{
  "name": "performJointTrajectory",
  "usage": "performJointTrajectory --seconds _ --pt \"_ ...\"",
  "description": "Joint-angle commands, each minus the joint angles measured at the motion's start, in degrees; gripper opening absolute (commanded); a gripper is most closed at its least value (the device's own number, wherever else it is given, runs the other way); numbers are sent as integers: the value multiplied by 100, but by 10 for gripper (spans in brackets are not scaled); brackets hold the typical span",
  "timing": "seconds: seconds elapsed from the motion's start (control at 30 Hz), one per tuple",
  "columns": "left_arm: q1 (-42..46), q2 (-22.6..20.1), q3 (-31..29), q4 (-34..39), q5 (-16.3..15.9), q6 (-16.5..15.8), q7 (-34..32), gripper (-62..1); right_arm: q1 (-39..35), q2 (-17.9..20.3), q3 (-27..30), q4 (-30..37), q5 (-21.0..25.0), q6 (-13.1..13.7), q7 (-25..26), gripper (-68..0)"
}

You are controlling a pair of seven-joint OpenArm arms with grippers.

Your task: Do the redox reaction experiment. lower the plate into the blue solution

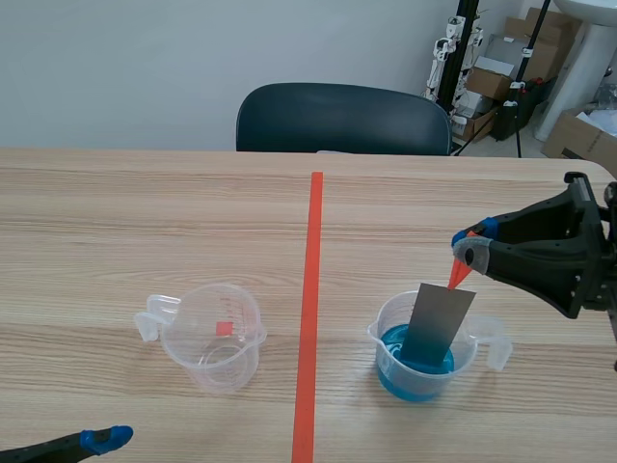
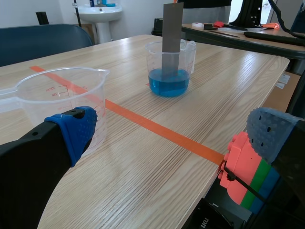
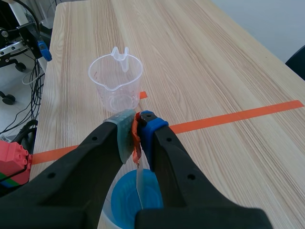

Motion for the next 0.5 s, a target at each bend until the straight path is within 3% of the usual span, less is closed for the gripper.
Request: performJointTrajectory --seconds 0.0,0.27,0.47 --pt "4 0 -11 26 -57 -7 -262 14 81 81 68 37 61 87 85 -671" --pt "4 0 -11 26 -57 -7 -262 14 79 81 68 37 61 87 72 -671" --pt "4 0 -11 26 -57 -7 -262 14 79 81 68 37 61 87 -358 -671"
